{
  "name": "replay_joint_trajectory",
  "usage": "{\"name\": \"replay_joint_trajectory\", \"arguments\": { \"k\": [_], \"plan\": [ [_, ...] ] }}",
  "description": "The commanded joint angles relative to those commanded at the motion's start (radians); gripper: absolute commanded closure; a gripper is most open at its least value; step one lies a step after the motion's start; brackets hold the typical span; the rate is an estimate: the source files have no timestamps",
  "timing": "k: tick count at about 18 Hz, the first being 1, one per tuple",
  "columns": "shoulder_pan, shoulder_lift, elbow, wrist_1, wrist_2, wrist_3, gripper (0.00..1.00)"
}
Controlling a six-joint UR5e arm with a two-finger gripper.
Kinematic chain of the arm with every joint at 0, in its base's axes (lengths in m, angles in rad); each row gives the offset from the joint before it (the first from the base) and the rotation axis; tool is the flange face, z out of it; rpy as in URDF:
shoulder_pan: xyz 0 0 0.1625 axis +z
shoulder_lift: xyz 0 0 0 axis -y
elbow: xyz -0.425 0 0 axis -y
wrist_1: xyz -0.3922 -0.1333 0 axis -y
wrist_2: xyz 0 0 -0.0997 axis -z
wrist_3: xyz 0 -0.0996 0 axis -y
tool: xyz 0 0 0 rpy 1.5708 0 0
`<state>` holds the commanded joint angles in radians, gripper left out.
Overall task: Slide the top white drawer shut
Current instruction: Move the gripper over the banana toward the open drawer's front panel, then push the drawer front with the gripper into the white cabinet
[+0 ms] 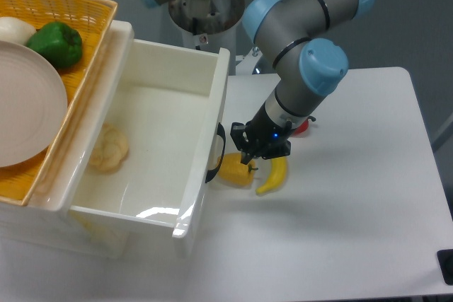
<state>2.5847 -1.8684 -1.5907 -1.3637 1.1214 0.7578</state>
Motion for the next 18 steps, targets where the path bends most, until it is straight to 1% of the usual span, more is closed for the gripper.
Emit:
{"name": "replay_joint_trajectory", "arguments": {
  "k": [9,13,18],
  "plan": [
    [-0.005,0.034,-0.002,-0.009,-0.071,0.0,1.0],
    [-0.014,0.037,-0.002,-0.017,-0.077,0.0,1.0],
    [-0.018,0.054,-0.008,-0.025,-0.098,0.0,1.0]
  ]
}}
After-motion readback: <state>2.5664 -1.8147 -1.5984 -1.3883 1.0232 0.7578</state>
